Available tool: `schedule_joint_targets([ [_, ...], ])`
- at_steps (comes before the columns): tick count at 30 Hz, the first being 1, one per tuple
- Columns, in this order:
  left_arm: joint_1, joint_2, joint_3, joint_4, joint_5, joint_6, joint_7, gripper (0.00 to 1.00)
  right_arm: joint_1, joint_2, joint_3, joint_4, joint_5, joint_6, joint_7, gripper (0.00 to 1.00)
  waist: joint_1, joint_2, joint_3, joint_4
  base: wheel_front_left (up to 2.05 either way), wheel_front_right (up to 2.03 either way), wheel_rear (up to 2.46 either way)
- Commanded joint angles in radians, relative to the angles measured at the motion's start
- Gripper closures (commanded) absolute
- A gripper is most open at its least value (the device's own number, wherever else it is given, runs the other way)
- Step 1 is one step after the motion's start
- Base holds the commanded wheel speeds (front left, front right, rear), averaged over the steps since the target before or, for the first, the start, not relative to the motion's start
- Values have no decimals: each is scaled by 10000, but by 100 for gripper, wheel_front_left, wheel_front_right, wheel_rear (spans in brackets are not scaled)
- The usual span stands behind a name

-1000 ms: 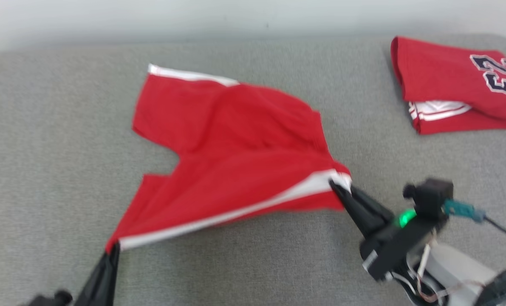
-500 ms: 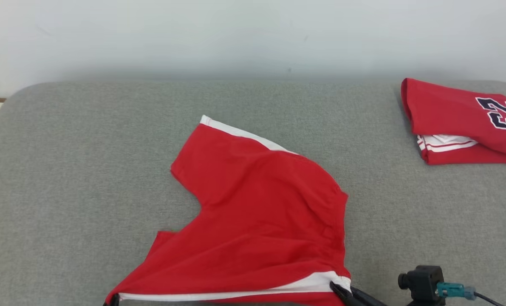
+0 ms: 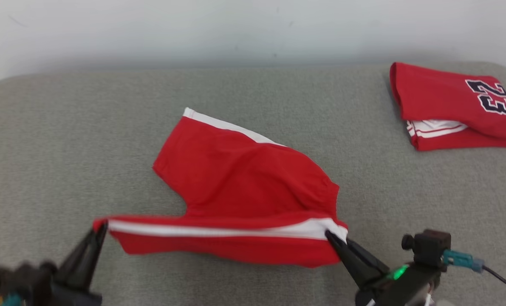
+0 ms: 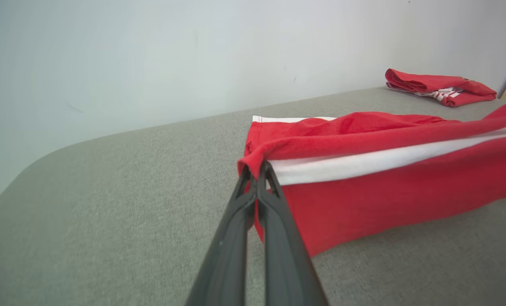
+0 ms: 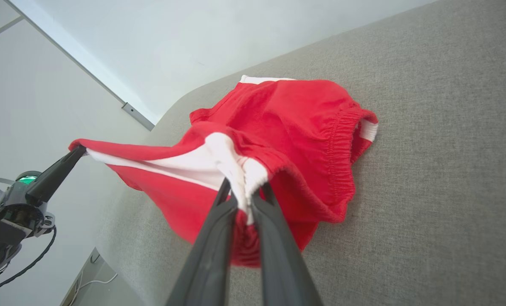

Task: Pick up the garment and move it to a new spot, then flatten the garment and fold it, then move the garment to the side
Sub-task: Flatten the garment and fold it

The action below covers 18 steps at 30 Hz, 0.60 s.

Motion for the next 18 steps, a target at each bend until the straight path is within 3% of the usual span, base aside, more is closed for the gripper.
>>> schedule_joint_targets([
  [1, -840, 269, -118, 96, 81, -230, 364, 100, -270, 350, -255, 103, -4, -5, 49, 100, 0, 0, 471, -409, 0, 0, 0],
  [7, -3305, 1276, -520, 693, -62, -726, 1304, 100, -1322, 1475, -602, 668, -150, -4, 215, 100, 0, 0, 1344, -1215, 0, 0, 0],
  [12, -4770, 2021, -1106, 1288, -237, -792, 1857, 100, -2207, 2161, -596, 1395, -390, -4, 251, 100, 0, 0, 1918, -1697, 0, 0, 0],
  [18, -6648, 2835, -2492, 2331, -889, -814, 2033, 100, -3326, 2989, -595, 2478, -605, -4, -73, 100, 0, 0, 2495, -2200, 0, 0, 0],
])
